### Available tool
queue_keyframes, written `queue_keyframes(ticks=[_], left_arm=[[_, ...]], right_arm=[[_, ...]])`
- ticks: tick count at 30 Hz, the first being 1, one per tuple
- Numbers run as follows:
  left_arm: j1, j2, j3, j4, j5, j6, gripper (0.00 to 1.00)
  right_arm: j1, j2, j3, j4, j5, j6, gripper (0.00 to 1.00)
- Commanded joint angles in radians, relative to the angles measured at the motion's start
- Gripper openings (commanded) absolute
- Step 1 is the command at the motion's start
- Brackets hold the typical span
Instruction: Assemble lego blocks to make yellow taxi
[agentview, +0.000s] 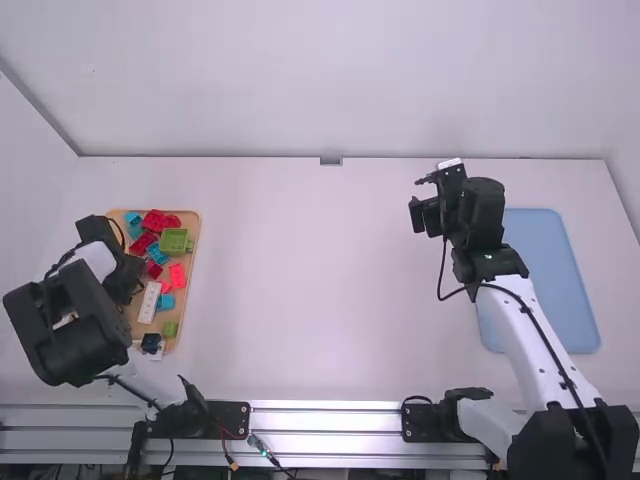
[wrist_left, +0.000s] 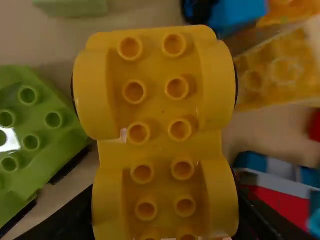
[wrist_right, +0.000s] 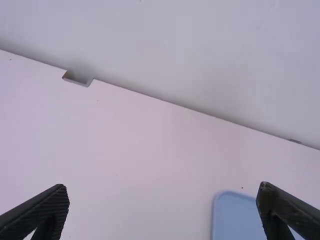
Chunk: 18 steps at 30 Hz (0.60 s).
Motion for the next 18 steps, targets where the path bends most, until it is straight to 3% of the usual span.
queue_keyframes(ticks=[1,8,11,12,15,18], left_arm=[[-0.006,-0.07,0.047,-0.008,0.039,0.075,0.52],[-0.138,-0.183,0.099,0.047,0.381,0.54,0.54],[-0.264,-0.198,0.132,0.014,0.405,0.678,0.44],[-0.331,-0.197,0.156,-0.017,0.395,0.717,0.33],[-0.482,-0.182,0.214,-0.09,0.377,0.835,0.2],[-0.642,-0.15,0.262,-0.151,0.394,1.054,0.18]], right_arm=[[0.002,0.005,0.037,-0.003,-0.002,0.002,0.99],[0.002,0.005,0.037,0.0,-0.003,0.053,0.99],[0.001,0.005,0.037,0.007,-0.004,0.063,0.99],[0.002,0.005,0.037,0.008,-0.003,0.063,0.99],[0.002,0.004,0.037,0.007,-0.003,0.063,0.99],[0.0,0.004,0.037,-0.005,-0.002,0.062,0.99]])
